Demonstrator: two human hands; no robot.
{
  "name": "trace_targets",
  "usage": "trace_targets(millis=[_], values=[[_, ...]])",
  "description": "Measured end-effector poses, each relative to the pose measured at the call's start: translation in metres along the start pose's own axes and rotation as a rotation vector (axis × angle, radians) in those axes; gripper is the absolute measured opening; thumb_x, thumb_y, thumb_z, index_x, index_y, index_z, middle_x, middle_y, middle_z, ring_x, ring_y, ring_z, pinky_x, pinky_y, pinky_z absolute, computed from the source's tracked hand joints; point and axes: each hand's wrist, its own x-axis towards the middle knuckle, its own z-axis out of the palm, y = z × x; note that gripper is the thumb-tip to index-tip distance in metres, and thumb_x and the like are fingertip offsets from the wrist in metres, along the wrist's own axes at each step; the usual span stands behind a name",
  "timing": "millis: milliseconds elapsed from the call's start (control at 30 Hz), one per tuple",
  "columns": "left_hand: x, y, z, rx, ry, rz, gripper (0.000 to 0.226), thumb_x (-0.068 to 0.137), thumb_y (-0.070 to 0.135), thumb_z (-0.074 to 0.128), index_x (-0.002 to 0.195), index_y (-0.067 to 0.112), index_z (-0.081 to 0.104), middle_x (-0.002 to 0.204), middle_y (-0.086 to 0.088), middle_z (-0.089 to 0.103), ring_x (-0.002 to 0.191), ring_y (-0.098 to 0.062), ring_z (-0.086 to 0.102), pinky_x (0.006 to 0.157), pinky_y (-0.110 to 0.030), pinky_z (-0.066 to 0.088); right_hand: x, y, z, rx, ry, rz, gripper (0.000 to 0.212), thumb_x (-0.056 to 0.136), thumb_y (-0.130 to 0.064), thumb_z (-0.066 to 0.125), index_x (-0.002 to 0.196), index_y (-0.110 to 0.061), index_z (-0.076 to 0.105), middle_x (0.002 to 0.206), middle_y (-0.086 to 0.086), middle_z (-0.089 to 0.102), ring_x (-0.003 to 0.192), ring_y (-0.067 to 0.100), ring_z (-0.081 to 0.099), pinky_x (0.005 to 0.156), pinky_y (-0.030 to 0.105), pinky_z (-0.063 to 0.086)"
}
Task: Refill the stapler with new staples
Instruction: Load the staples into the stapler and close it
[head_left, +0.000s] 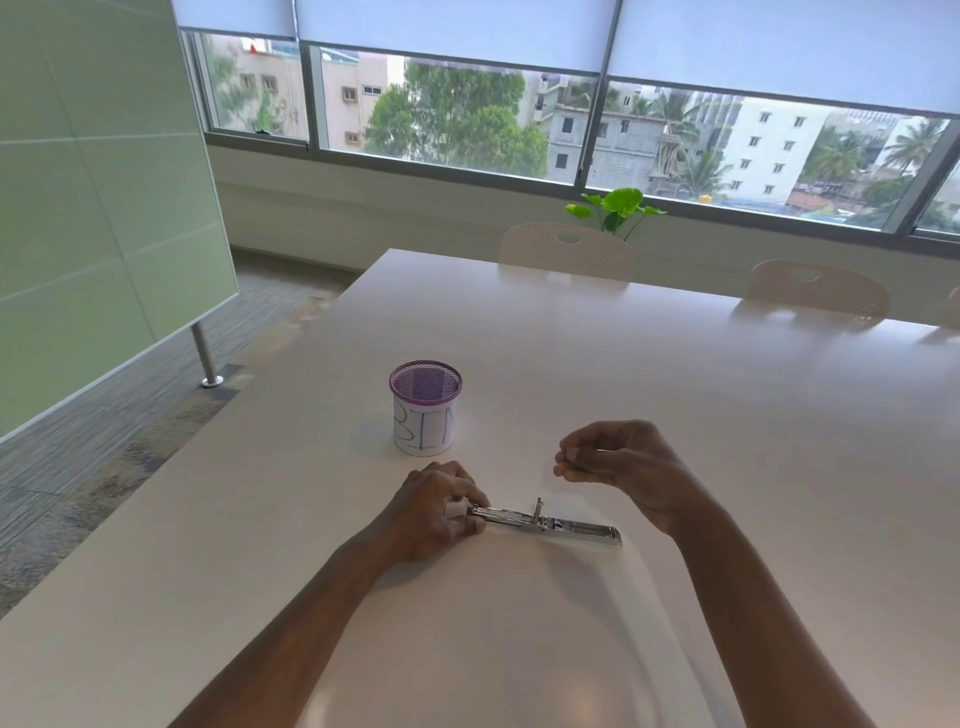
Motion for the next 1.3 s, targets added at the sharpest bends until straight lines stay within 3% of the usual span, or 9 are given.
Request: trace_targets(millis=[200, 500, 800, 967, 1133, 1300], values=[[0.0, 0.001, 0.0, 0.01, 0.005, 0.022, 0.018, 0.074, 0.025, 0.079, 0.093, 0.024, 0.077, 0.089, 0.011, 0.062, 0.09, -0.011, 0.06, 0.088, -0.033, 0.048, 0.0, -0.004, 0.006, -0.127, -0.021, -0.035, 0.011, 0.083, 0.017, 0.061, 0.093, 0.016, 0.067, 0.078, 0.025, 0.069, 0.067, 0.025, 0.072, 0.066, 0.027, 0.061], [0.0, 0.0, 0.0, -0.005, 0.01, 0.013, 0.018, 0.074, 0.024, 0.079, 0.092, 0.025, 0.078, 0.086, 0.015, 0.061, 0.087, -0.008, 0.061, 0.083, -0.027, 0.049, -0.005, -0.012, 0.005, -0.062, -0.064, -0.024, 0.019, 0.081, 0.014, 0.065, 0.1, 0.016, 0.066, 0.088, 0.032, 0.07, 0.077, 0.031, 0.074, 0.07, 0.027, 0.06], [0.0, -0.001, 0.0, -0.011, 0.013, 0.007, 0.018, 0.073, 0.025, 0.08, 0.091, 0.026, 0.077, 0.084, 0.019, 0.06, 0.086, -0.007, 0.061, 0.082, -0.024, 0.049, -0.009, -0.02, 0.014, -0.214, -0.079, -0.08, 0.015, 0.089, 0.005, 0.062, 0.092, 0.019, 0.065, 0.074, 0.024, 0.064, 0.054, 0.024, 0.064, 0.052, 0.027, 0.056], [0.0, -0.001, 0.0, -0.017, 0.011, 0.009, 0.018, 0.073, 0.024, 0.08, 0.091, 0.025, 0.078, 0.084, 0.019, 0.059, 0.086, -0.008, 0.062, 0.082, -0.024, 0.05, -0.01, -0.02, 0.016, -0.201, -0.096, -0.111, 0.012, 0.089, 0.008, 0.06, 0.099, 0.012, 0.066, 0.068, 0.02, 0.062, 0.049, 0.023, 0.059, 0.048, 0.027, 0.051], [0.0, -0.001, 0.0, -0.027, 0.012, 0.008, 0.017, 0.073, 0.023, 0.08, 0.09, 0.025, 0.078, 0.085, 0.015, 0.061, 0.086, -0.011, 0.063, 0.084, -0.029, 0.052, -0.008, -0.019, 0.012, -0.182, -0.056, -0.107, 0.01, 0.086, 0.01, 0.063, 0.094, 0.012, 0.069, 0.07, 0.022, 0.066, 0.053, 0.024, 0.063, 0.051, 0.027, 0.053], [0.0, -0.001, 0.002, -0.037, 0.023, 0.024, 0.016, 0.073, 0.02, 0.079, 0.089, 0.024, 0.078, 0.084, 0.015, 0.062, 0.086, -0.009, 0.062, 0.081, -0.024, 0.051, -0.007, -0.019, 0.008, -0.191, -0.058, -0.105, 0.014, 0.087, 0.016, 0.057, 0.097, 0.013, 0.066, 0.075, 0.024, 0.069, 0.061, 0.027, 0.071, 0.057, 0.03, 0.059]])
